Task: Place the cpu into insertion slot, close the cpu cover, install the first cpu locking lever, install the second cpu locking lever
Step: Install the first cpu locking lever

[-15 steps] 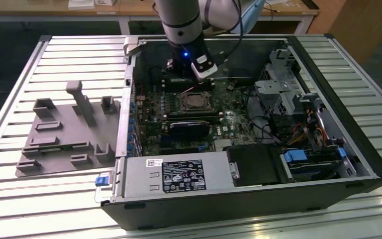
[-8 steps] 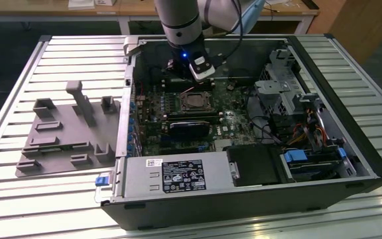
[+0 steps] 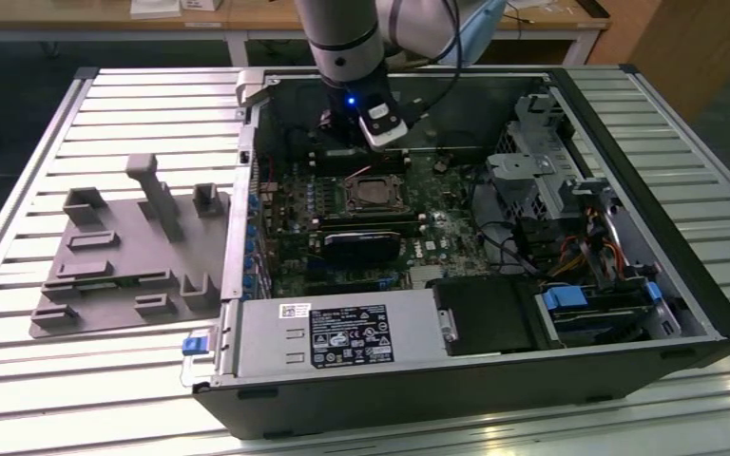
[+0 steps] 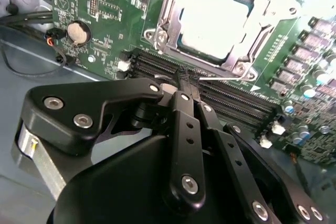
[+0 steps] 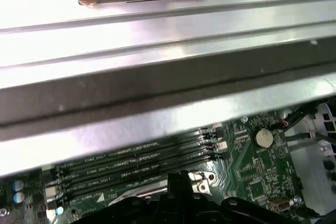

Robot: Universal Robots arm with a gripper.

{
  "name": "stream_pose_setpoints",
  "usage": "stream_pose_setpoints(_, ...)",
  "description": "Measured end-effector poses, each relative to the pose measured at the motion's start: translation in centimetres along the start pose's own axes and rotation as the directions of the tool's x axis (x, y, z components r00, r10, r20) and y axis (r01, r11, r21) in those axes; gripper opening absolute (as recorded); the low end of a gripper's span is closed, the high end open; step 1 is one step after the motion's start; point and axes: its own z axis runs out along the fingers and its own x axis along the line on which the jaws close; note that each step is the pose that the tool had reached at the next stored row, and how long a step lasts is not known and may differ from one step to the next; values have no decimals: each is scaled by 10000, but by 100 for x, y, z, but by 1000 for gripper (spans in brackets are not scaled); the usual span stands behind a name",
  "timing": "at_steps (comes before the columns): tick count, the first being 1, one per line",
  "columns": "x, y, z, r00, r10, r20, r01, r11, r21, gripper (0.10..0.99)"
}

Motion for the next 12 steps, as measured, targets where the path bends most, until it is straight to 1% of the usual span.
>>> stream_pose_setpoints(2,6,15,12,10000,42,8,-42,10000,8,102)
stream_pose_setpoints(6,14,15,41,9998,182,37,-182,9998,38,102)
stream_pose_setpoints(12,20,6,91,9985,543,114,-544,9985,111,102)
